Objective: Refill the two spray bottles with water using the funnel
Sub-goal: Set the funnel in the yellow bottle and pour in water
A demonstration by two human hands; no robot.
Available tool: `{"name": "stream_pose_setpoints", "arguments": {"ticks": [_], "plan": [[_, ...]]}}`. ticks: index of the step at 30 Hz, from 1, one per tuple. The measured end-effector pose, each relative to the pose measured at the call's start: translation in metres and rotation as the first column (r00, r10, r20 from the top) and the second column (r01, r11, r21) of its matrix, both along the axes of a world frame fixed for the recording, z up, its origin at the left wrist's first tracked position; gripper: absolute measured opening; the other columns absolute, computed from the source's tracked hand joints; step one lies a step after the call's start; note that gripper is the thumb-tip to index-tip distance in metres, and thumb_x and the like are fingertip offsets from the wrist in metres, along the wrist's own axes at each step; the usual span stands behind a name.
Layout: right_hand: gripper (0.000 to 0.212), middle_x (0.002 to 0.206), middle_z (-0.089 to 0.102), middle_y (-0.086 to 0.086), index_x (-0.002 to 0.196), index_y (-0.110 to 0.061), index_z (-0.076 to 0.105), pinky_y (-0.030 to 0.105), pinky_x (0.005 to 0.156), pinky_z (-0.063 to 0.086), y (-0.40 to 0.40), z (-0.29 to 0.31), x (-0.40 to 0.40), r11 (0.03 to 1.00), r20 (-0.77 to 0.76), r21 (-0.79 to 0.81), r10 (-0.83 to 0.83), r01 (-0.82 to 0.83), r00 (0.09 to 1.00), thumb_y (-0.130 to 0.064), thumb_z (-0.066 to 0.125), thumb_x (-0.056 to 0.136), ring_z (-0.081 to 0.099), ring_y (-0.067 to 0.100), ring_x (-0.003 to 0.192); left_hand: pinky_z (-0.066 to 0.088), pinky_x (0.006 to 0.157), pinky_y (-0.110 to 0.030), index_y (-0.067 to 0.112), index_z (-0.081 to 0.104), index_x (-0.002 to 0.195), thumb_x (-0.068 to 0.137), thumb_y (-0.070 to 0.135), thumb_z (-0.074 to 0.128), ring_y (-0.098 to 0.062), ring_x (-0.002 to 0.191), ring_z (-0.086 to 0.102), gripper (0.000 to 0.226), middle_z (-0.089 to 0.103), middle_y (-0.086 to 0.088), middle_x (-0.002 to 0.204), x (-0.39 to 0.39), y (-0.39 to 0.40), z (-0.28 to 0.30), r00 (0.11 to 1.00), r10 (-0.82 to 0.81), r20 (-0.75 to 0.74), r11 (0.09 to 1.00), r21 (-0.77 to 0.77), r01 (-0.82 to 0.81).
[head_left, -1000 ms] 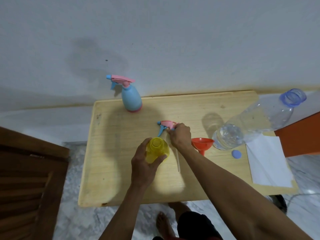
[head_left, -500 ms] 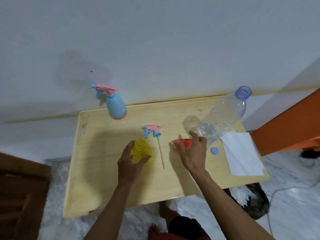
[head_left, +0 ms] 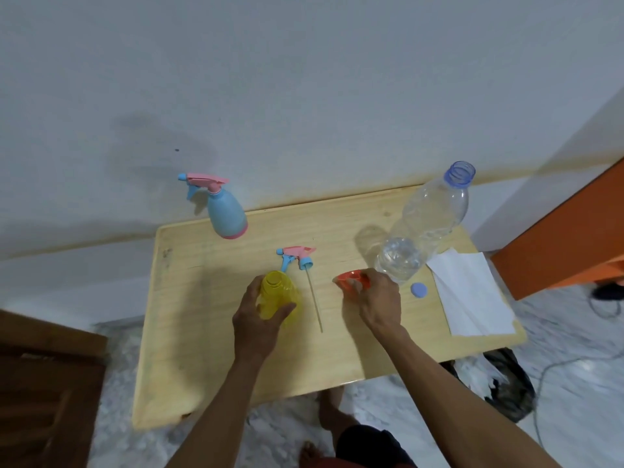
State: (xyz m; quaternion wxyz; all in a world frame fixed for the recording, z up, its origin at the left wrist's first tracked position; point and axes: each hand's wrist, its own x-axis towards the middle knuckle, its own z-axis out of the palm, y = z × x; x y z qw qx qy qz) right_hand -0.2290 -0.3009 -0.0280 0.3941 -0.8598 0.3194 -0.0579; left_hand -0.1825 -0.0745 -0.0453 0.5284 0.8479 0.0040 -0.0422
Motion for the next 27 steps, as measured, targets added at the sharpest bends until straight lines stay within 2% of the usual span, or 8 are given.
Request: {"name": "stream_pose_setpoints", "arguments": {"ticks": [4, 8, 13, 16, 20, 24, 27], "plan": [[0.024, 0.088, 0.071, 0.001, 0.099, -0.013, 0.073, 0.034, 0.072, 0.05, -0.001, 0.017, -0.002, 1.0, 0.121, -0.003, 0.019, -0.019, 0.992, -0.036, 0.07, 0.093, 0.065, 0.021, 0.082, 0.055, 0.096, -0.043, 0.035, 0.053, 0.134, 0.068, 0.035, 0.09, -0.008, 0.111, 0.06, 0.076, 0.063, 0.012, 0.123, -0.002, 0.0, 0.003, 1.0, -0.003, -0.002, 1.0, 0.003, 0.003], [0.029, 0.09, 0.072, -0.006, 0.106, -0.018, 0.075, 0.019, 0.072, 0.051, 0.015, 0.07, 0.006, 0.991, 0.312, 0.12, 0.023, -0.063, 0.95, -0.04, 0.076, 0.087, 0.066, 0.003, 0.084, 0.054, 0.096, -0.042, 0.031, 0.053, 0.134, 0.069, 0.036, 0.089, -0.011, 0.111, 0.06, 0.074, 0.063, 0.011, 0.123, -0.004, -0.002, 0.008, 1.0, 0.0, 0.03, 1.0, 0.024, -0.001], [0.02, 0.09, 0.074, -0.006, 0.103, -0.024, 0.075, 0.015, 0.069, 0.053, 0.05, 0.118, 0.012, 0.926, 0.461, 0.284, 0.097, -0.25, 0.882, -0.032, 0.08, 0.084, 0.066, -0.001, 0.085, 0.053, 0.095, -0.043, 0.023, 0.053, 0.137, 0.07, 0.042, 0.087, -0.022, 0.114, 0.062, 0.077, 0.065, -0.001, 0.128, -0.005, -0.002, 0.009, 0.999, 0.005, 0.048, 0.998, 0.061, -0.008], [0.023, 0.093, 0.074, -0.002, 0.104, -0.025, 0.076, 0.024, 0.072, 0.057, 0.062, 0.117, 0.015, 0.907, 0.472, 0.282, 0.154, -0.314, 0.868, -0.034, 0.081, 0.083, 0.067, 0.005, 0.085, 0.054, 0.094, -0.041, 0.024, 0.051, 0.138, 0.071, 0.047, 0.085, -0.022, 0.113, 0.062, 0.079, 0.065, 0.0, 0.128, -0.005, -0.002, 0.009, 0.999, -0.008, 0.035, 0.998, 0.07, 0.005], [0.028, 0.095, 0.074, -0.006, 0.105, -0.022, 0.076, 0.029, 0.073, 0.057, 0.065, 0.102, 0.016, 0.912, 0.472, 0.211, 0.22, -0.352, 0.854, -0.037, 0.081, 0.083, 0.067, 0.01, 0.089, 0.053, 0.095, -0.043, 0.028, 0.049, 0.138, 0.069, 0.051, 0.085, -0.021, 0.115, 0.062, 0.081, 0.065, 0.001, 0.129, -0.003, 0.0, 0.008, 1.0, -0.013, 0.002, 0.997, 0.07, 0.013], [0.028, 0.099, 0.074, -0.007, 0.103, -0.021, 0.076, 0.026, 0.068, 0.053, 0.064, 0.091, 0.016, 0.904, 0.471, 0.204, 0.246, -0.375, 0.847, -0.037, 0.082, 0.081, 0.067, 0.01, 0.082, 0.053, 0.093, -0.04, 0.028, 0.05, 0.138, 0.071, 0.043, 0.086, -0.021, 0.111, 0.063, 0.077, 0.066, 0.002, 0.124, -0.003, 0.0, 0.01, 1.0, -0.028, 0.002, 0.997, 0.067, 0.028], [0.027, 0.106, 0.073, -0.011, 0.103, -0.019, 0.076, 0.024, 0.069, 0.052, 0.064, 0.085, 0.015, 0.891, 0.459, 0.207, 0.276, -0.404, 0.844, -0.032, 0.083, 0.081, 0.066, 0.009, 0.088, 0.052, 0.089, -0.032, 0.025, 0.051, 0.139, 0.073, 0.04, 0.086, -0.016, 0.106, 0.062, 0.076, 0.067, 0.002, 0.121, -0.004, 0.0, 0.012, 1.0, -0.031, 0.008, 0.998, 0.052, 0.03]]}}
